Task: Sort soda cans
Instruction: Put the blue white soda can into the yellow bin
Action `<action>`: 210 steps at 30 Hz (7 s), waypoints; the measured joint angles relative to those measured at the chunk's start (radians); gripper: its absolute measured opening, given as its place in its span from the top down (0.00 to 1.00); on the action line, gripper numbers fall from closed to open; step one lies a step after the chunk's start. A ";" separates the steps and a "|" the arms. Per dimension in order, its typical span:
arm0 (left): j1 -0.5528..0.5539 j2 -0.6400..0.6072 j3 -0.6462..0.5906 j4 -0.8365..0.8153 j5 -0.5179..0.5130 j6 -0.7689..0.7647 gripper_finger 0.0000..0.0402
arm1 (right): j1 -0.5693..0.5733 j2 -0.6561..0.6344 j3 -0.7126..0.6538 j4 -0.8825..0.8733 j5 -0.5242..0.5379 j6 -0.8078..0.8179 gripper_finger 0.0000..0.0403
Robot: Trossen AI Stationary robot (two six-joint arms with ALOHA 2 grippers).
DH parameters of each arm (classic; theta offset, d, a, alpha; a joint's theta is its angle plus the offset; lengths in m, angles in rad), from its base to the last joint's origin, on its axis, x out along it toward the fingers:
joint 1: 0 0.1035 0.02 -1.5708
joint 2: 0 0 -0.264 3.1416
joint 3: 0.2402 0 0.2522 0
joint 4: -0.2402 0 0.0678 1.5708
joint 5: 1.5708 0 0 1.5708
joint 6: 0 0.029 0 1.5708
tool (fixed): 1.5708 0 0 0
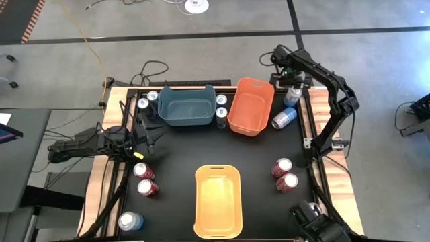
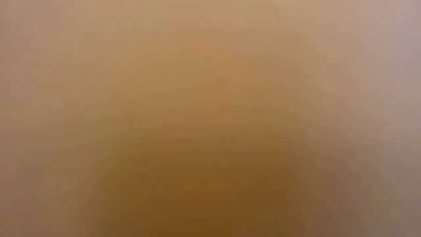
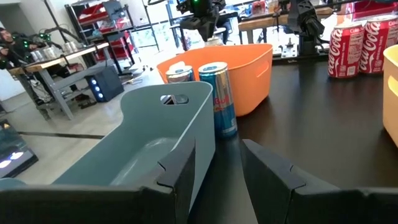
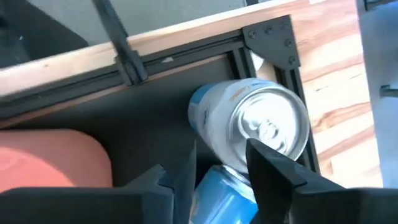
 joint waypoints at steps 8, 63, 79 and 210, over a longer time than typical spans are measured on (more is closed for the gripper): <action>0.000 0.000 0.000 -0.005 0.000 -0.008 0.69 | 0.002 0.000 -0.018 0.026 0.003 0.030 0.62; 0.000 0.000 0.000 -0.011 0.000 -0.012 0.69 | 0.215 -0.154 -0.049 -0.097 -0.056 -0.116 0.84; 0.000 0.000 0.000 -0.014 0.000 -0.026 0.69 | 0.518 -0.002 -0.098 -0.267 -0.066 -0.449 0.39; -0.025 0.682 0.250 0.119 0.116 -0.105 0.41 | 0.465 -0.435 -0.705 0.152 -0.050 1.213 0.36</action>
